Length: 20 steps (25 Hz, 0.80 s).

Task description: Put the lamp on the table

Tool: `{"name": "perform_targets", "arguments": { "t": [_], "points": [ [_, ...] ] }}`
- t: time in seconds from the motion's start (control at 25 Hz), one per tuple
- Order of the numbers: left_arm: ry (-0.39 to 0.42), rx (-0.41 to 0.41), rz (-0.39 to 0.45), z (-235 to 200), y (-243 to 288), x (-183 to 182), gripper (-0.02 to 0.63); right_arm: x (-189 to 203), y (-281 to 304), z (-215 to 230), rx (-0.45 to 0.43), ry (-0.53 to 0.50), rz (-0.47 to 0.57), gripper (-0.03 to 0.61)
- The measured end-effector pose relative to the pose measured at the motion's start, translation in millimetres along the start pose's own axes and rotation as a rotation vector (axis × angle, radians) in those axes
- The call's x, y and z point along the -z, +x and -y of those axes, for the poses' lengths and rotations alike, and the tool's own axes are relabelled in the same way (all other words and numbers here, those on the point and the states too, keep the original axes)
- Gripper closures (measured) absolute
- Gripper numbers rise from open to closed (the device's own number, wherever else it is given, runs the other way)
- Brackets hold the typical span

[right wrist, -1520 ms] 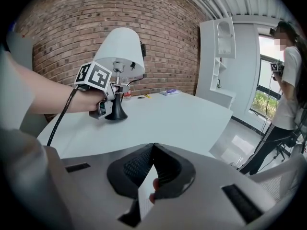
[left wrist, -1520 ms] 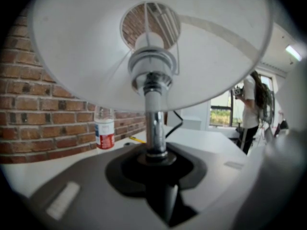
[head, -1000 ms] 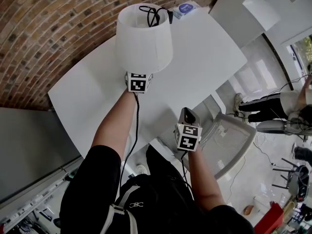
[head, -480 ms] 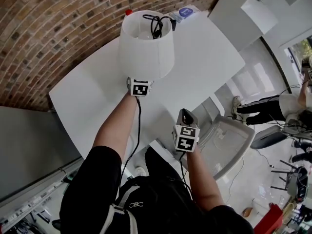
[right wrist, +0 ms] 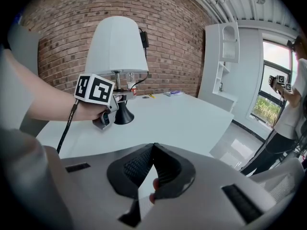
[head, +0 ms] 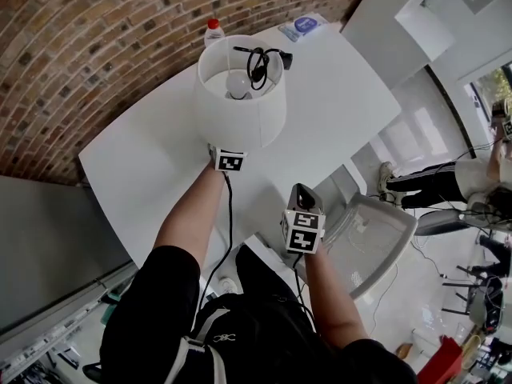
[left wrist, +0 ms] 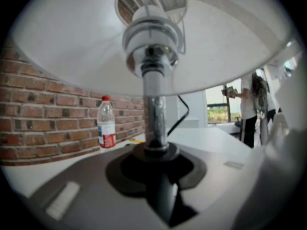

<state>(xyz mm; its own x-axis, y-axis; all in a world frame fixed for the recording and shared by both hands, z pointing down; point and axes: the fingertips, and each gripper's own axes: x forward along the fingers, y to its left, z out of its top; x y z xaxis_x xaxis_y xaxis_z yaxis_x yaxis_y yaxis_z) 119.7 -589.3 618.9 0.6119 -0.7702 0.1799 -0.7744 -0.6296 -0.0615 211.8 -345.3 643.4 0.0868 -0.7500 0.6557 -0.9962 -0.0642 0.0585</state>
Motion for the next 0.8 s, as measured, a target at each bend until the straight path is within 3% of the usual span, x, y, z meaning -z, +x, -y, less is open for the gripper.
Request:
{"name": "perform_targets", "arguments": {
  "t": [0.2, 0.44, 0.64, 0.72, 0.8],
  "points": [
    [-0.002, 0.005, 0.005, -0.7, 0.7, 2.3, 0.515, 5.5, 1.8, 1.5, 0.002, -0.006, -0.015, 0.589],
    [-0.097, -0.008, -0.030, -5.5, -6.3, 17.0, 0.472, 0.1, 3.2, 4.7, 0.002, 0.000, -0.003, 0.589],
    [-0.084, -0.022, -0.082, -0.2, -35.5, 39.2, 0.439, 0.4, -2.5, 7.9, 0.005, 0.024, -0.001, 0.589],
    [-0.081, -0.027, -0.144, 1.8, -55.6, 45.4, 0.456, -0.9, -8.1, 4.1, -0.002, 0.042, 0.004, 0.589],
    [-0.103, -0.059, -0.218, -2.5, -78.4, 54.1, 0.564, -4.7, -14.7, -3.9, -0.012, 0.047, 0.019, 0.589]
  ]
}}
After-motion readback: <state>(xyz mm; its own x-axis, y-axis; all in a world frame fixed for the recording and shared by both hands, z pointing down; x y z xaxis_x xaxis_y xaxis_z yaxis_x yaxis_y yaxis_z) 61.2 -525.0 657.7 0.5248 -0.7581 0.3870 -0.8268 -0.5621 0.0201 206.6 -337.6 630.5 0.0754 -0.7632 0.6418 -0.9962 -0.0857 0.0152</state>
